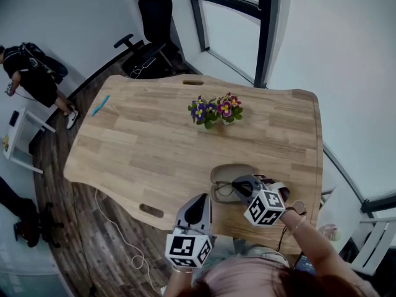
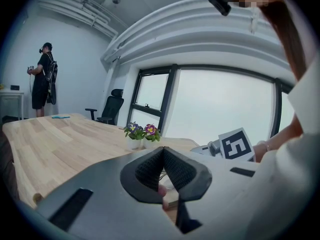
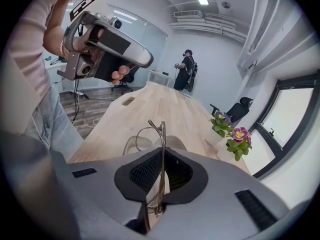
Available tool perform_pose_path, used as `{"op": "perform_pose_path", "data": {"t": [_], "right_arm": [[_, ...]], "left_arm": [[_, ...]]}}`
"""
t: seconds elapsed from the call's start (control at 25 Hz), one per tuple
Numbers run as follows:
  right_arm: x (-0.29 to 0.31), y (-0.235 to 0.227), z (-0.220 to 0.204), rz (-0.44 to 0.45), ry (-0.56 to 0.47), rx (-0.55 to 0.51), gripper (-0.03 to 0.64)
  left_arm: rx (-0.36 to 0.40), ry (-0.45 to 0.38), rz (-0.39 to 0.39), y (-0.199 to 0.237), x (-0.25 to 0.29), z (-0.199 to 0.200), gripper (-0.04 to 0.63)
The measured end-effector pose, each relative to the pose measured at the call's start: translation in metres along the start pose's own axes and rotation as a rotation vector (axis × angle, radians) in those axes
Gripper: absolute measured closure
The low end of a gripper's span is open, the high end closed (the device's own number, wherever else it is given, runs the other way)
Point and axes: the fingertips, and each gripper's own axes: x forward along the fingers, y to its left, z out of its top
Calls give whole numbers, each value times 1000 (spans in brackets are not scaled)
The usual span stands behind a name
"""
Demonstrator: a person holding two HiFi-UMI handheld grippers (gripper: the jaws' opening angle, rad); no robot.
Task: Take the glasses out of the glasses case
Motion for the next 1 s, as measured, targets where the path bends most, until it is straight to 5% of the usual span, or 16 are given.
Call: {"op": "perform_pose_path", "data": {"t": [1.0], "right_arm": [[-82, 1, 27, -212, -181, 124, 604]], "left_arm": [[67, -102, 40, -41, -41, 17, 595]]}}
